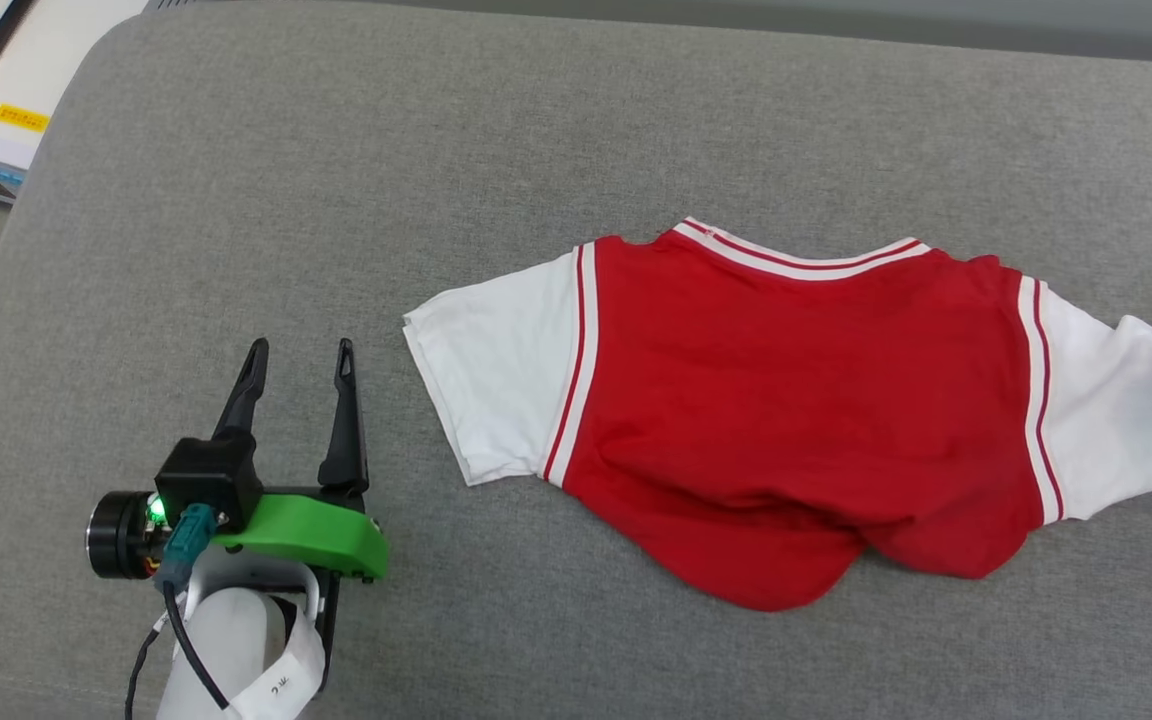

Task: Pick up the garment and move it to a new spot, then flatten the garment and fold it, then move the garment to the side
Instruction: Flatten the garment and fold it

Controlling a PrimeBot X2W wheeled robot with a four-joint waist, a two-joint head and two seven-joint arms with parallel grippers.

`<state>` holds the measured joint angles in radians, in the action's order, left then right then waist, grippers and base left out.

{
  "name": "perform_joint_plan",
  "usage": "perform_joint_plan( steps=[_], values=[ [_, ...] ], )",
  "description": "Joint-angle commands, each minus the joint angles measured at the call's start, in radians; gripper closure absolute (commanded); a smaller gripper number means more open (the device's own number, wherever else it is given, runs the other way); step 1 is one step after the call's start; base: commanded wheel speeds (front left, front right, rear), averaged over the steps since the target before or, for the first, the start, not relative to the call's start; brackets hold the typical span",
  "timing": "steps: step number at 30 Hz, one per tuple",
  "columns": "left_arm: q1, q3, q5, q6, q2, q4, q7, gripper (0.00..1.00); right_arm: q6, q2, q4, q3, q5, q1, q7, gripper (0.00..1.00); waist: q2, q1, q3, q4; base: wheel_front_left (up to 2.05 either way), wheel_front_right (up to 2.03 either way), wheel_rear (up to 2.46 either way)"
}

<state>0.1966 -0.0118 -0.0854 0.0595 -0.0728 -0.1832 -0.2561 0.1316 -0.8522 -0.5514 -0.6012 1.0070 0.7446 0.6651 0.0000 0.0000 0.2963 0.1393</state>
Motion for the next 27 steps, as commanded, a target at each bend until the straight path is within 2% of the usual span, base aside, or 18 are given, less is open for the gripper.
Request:
perform_joint_plan(
  steps=[1, 5, 8, 14, 15, 16, 17, 20, 23, 27],
  values=[
    [0.024, 0.0, 0.009, 0.005, 0.005, 0.004, -0.006, 0.0, -0.001, 0.024, -0.023, 0.007, -0.014, 0.002, 0.005, 0.0, 0.0, 0.0, 0.024, 0.018, 0.0, 0.0, 0.0],
    [0.032, 0.0, 0.011, 0.004, 0.007, 0.004, -0.006, 0.0, -0.001, 0.075, -0.079, 0.008, -0.048, 0.0, 0.004, 0.0, 0.0, 0.0, 0.048, 0.025, 0.0, 0.0, 0.0],
    [0.039, 0.0, 0.013, 0.005, 0.009, 0.003, -0.006, 0.0, -0.001, 0.09, -0.12, -0.017, -0.102, -0.008, 0.0, 0.0, 0.0, 0.0, 0.059, 0.029, 0.0, 0.0, 0.0],
    [0.045, -0.006, 0.016, 0.005, 0.011, -0.004, -0.006, 0.0, -0.001, 0.132, -0.182, -0.033, -0.087, -0.057, 0.031, 0.0, 0.0, 0.0, 0.056, 0.026, 0.0, 0.0, 0.0],
    [0.043, -0.008, 0.017, 0.006, 0.011, -0.006, -0.006, 0.0, -0.001, 0.136, -0.184, -0.035, -0.08, -0.062, 0.034, 0.5, 0.0, 0.0, 0.052, 0.023, 0.0, 0.0, 0.0],
    [0.042, -0.01, 0.018, 0.006, 0.01, -0.007, -0.006, 0.0, -0.001, 0.138, -0.183, -0.036, -0.076, -0.066, 0.034, 0.71, 0.0, 0.0, 0.047, 0.02, 0.0, 0.0, 0.0],
    [0.041, -0.013, 0.018, 0.007, 0.01, -0.01, -0.006, 0.0, -0.001, 0.137, -0.177, -0.035, -0.071, -0.068, 0.026, 1.0, 0.0, 0.0, 0.04, 0.016, 0.0, 0.0, 0.0],
    [0.041, -0.017, 0.018, 0.012, 0.005, -0.018, -0.006, 0.0, -0.001, 0.123, -0.149, -0.022, -0.066, -0.069, -0.039, 1.0, 0.0, 0.0, 0.016, 0.007, 0.0, 0.0, 0.0],
    [0.04, -0.025, 0.017, 0.017, -0.003, -0.027, -0.006, 0.0, -0.001, 0.096, -0.097, 0.002, -0.072, -0.072, -0.176, 1.0, 0.0, 0.0, -0.014, -0.002, 0.0, 0.0, 0.0],
    [0.045, -0.037, 0.011, 0.028, -0.025, -0.038, -0.006, 0.0, -0.001, 0.057, -0.041, 0.013, -0.074, -0.108, -0.282, 1.0, 0.0, 0.0, -0.055, -0.019, 0.0, 0.0, 0.0]
  ],
)
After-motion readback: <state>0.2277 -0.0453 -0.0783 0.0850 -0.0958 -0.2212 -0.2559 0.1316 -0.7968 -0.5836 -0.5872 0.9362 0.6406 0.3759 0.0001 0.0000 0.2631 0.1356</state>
